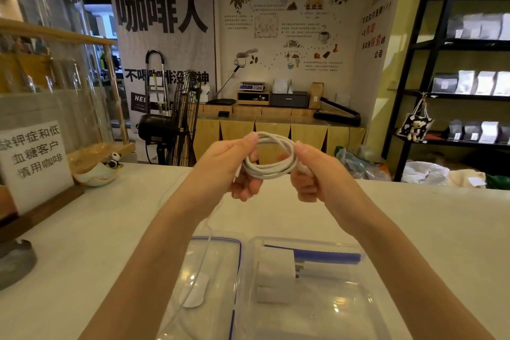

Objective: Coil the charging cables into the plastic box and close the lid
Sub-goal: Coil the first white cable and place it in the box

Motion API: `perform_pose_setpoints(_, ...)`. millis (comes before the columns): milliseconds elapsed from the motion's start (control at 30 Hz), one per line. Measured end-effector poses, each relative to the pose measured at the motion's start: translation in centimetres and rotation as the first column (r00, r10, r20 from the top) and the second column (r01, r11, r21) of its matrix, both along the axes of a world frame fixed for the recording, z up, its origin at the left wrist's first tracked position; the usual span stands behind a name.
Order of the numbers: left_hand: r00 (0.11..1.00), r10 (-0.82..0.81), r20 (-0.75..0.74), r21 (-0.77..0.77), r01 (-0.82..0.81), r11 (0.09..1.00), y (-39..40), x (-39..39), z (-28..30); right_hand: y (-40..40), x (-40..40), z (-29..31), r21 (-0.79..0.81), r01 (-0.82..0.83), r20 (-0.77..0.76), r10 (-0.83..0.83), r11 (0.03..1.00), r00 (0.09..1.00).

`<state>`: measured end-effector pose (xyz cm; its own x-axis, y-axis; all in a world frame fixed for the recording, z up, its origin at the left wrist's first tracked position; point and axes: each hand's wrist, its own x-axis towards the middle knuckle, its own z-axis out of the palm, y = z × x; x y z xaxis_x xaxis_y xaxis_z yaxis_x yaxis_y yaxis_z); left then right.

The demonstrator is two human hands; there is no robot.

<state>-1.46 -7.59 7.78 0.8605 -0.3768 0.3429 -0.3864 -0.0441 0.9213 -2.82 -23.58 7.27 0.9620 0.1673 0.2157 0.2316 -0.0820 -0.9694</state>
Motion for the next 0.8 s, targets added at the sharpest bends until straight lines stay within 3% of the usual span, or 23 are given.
perform_pose_setpoints(33, 1.0, -0.004, -0.021, 0.009, 0.004, 1.0, 0.3, 0.0, 0.2, -0.2, 0.0, 0.2, 0.005, 0.005, -0.047, -0.005, 1.0, 0.999)
perform_pose_setpoints(167, 0.998, -0.002, -0.059, 0.09, 0.007, 0.996, 1.3, 0.5, 0.4, -1.2, 0.0, 0.2, -0.19, -0.037, 0.038, 0.045, 0.981, 0.998)
perform_pose_setpoints(333, 0.998, 0.027, -0.049, 0.209, -0.016, 0.978, 1.8, 1.2, 0.1, -3.0, -0.3, 0.6, -0.347, -0.204, -0.156, 0.158, 0.916, 0.975)
perform_pose_setpoints(433, 0.996, 0.015, -0.085, 0.251, 0.006, 0.968, 0.7, 1.2, -0.6, -3.7, -0.5, 0.0, -0.473, -0.203, -0.142, 0.153, 0.857, 0.978)
perform_pose_setpoints(533, 0.995, 0.013, -0.102, 0.321, 0.02, 0.947, -1.4, 1.2, -1.8, -4.5, -0.6, -1.0, -0.432, -0.121, -0.17, 0.051, 0.894, 0.984)
perform_pose_setpoints(667, 0.987, 0.051, -0.151, 0.419, 0.017, 0.908, -4.2, 1.0, -3.6, -6.3, -1.5, -2.4, -0.312, -0.085, -0.35, -0.031, 0.946, 0.936)
perform_pose_setpoints(800, 0.97, 0.054, -0.237, 0.517, 0.079, 0.852, -6.2, 0.5, -5.1, -8.0, -2.8, -3.5, -0.382, -0.083, -0.373, -0.072, 0.92, 0.925)
